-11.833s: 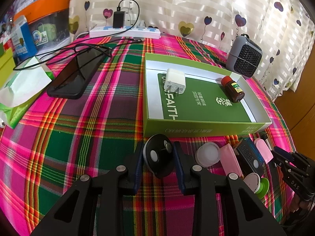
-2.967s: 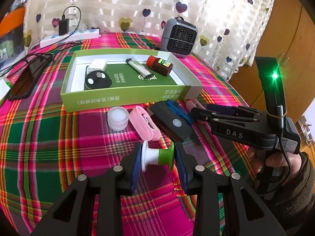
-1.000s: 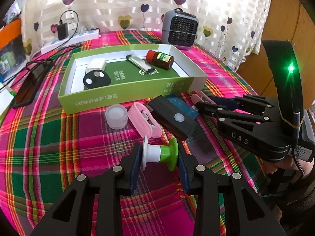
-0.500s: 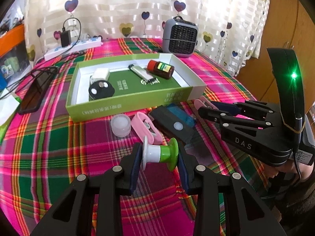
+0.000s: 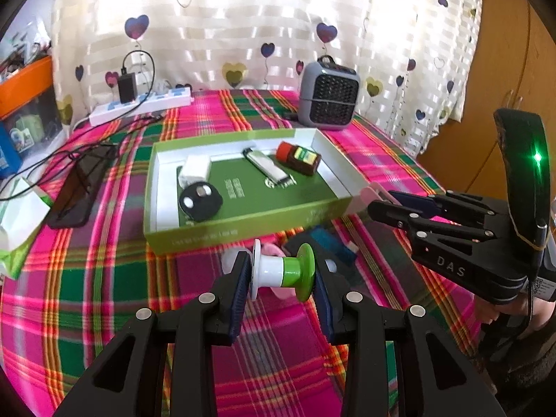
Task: Organize rigid objects
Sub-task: 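Carry the spool and pink ear hook over the green box with both grippers, then lower the spool and pink ear hook into the green box with both grippers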
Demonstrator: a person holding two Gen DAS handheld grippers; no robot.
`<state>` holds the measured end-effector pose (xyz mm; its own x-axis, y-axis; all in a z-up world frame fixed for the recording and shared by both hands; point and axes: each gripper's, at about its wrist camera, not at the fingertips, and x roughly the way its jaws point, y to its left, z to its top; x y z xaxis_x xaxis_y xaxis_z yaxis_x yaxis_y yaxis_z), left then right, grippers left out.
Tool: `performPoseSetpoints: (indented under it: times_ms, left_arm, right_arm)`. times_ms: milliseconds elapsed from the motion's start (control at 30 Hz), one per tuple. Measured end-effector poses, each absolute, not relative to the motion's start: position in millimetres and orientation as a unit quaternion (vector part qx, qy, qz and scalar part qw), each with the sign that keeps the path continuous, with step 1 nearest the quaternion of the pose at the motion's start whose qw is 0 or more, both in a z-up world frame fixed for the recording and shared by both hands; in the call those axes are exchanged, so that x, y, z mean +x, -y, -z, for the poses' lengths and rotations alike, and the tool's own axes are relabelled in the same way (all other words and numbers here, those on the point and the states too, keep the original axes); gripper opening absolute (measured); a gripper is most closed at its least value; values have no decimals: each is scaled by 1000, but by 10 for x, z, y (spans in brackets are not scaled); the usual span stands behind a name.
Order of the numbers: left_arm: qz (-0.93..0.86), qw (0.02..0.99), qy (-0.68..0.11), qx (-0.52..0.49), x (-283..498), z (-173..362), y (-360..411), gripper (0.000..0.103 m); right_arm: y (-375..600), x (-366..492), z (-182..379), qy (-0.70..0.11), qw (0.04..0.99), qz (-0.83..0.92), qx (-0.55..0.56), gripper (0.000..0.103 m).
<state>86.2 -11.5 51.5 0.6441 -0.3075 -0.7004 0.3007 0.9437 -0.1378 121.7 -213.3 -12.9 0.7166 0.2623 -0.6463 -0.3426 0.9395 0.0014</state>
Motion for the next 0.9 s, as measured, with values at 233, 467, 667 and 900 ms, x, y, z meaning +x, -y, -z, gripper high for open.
performPoseSetpoints:
  times_ms: [233,467,667,900]
  left_arm:
    - [162,911,-380,-8,1068,-606,44,33]
    - [150,914,-376,-16,1341,-650,-69,33]
    - [137,916,-376,-16,1593,-651,-176,33]
    - [129,914,-385,-13,1896,-577,-244,33]
  right_arm:
    - [2111,1330,17,-334,926,-168,-55,24]
    - [2008,1508,-77,-331,925,-180,-50,24]
    - [1878,1705,-108,-334,922,-191,-53,24]
    - [1683,1978,-39,-351,912,-208,-48,24]
